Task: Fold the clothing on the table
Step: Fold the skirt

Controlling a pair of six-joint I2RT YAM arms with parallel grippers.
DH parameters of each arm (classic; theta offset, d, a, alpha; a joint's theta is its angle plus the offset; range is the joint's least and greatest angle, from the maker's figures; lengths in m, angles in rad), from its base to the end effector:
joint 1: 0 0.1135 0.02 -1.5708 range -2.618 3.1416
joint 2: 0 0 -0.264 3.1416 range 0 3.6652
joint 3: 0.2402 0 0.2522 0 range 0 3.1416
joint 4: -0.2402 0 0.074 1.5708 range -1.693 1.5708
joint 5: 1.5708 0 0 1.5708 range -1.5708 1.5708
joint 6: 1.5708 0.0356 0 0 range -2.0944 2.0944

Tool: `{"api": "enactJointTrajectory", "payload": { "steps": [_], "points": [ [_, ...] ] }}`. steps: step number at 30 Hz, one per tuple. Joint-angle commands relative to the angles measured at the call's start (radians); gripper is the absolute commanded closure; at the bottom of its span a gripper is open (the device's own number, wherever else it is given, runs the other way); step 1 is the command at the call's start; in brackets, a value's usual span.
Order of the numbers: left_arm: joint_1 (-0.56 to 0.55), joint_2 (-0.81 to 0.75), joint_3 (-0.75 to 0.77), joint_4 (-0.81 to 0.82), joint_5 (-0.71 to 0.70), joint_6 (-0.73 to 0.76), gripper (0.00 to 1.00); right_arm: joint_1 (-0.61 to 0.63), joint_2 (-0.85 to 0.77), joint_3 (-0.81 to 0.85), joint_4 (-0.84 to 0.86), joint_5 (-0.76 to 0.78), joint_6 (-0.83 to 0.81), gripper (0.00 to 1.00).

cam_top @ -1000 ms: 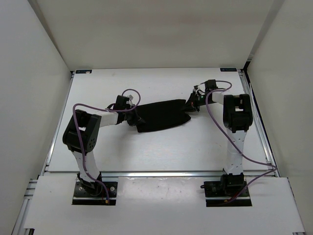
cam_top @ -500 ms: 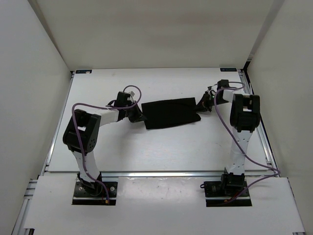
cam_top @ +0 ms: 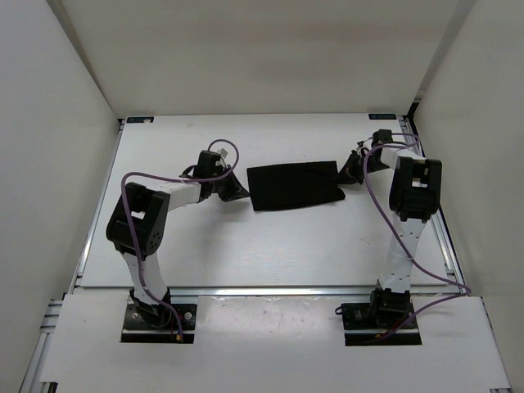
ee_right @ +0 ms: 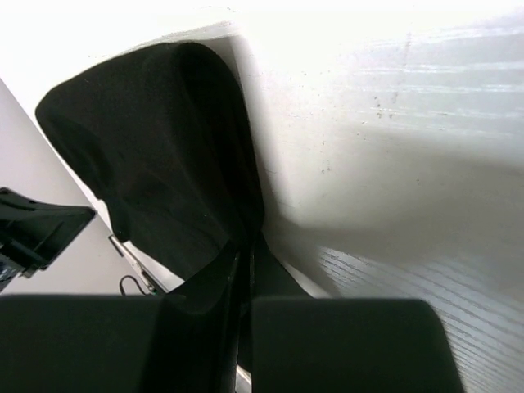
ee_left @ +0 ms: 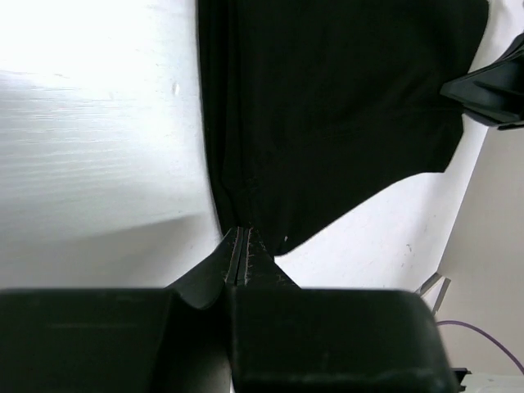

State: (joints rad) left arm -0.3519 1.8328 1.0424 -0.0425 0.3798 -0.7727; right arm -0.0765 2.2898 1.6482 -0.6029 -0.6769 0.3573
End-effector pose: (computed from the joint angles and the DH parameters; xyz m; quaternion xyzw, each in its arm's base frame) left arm 0.3478 -0.1418 0.1574 -0.1247 0.9100 -0.3378 0.2058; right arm 0.4590 -0.0128 0.1172 0.1476 0.9205 0.3458 0.1059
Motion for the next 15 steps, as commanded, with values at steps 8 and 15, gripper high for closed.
{"api": "enactJointTrajectory", "payload": {
  "steps": [8,15],
  "points": [
    [-0.058,0.138,0.112,0.043,-0.054,-0.008,0.96,0.021,-0.075,-0.013,-0.014,0.014,-0.027,1.0],
    [-0.102,0.2,0.188,-0.106,-0.156,0.069,0.98,0.029,-0.105,0.001,-0.029,0.056,-0.035,1.0]
  ]
}}
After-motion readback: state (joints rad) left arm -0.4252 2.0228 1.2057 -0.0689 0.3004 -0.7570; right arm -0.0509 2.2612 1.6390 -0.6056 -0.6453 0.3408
